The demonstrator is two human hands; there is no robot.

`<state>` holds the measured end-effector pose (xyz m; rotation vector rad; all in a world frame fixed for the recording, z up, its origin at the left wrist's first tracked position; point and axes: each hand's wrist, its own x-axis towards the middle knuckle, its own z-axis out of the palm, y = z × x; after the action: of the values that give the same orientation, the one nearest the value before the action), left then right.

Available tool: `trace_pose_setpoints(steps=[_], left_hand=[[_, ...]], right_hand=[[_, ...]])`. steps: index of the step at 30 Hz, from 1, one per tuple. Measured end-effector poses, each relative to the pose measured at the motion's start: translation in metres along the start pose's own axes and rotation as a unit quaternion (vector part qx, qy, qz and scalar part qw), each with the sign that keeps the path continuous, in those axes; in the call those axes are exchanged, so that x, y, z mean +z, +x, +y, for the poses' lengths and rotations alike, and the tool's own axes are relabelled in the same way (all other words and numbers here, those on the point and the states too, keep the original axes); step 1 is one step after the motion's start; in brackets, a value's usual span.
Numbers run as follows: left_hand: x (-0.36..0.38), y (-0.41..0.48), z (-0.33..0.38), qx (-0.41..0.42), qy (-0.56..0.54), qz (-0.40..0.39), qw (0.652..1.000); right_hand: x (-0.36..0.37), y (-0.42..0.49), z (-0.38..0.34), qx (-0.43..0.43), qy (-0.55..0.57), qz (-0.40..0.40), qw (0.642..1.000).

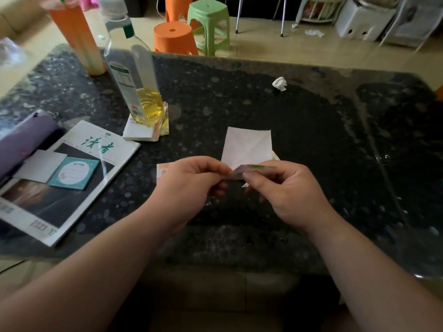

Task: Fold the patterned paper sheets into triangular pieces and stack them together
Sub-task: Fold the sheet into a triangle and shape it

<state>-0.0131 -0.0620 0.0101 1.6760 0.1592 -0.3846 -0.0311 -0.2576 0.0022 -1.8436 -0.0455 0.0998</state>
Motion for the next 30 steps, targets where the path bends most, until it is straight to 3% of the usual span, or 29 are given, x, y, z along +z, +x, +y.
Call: trace_pose_setpoints(steps=[6,12,24,30], left_hand=[[0.002,-0.003,0.001,0.054,0.082,0.037,0.995],[0.004,0.001,0.000,0.051,-0.007,0.080,0.995],[0.008,0.005,-0.009,0.003,-0.015,0.064,0.998],[0.013,-0.002,-0.006,0.007,-0.077,-0.025,0.997]], right_hand=[[0.008,-0.001,-0.002,0.068,0.015,0.040,0.997],[0.011,0.001,-0.003,0.107,0.140,0.134,0.975],[0.018,0.002,-0.004,0.162,0.213,0.139,0.953],[0.018,0.003,-0.003,0.160,0.190,0.125,0.961]])
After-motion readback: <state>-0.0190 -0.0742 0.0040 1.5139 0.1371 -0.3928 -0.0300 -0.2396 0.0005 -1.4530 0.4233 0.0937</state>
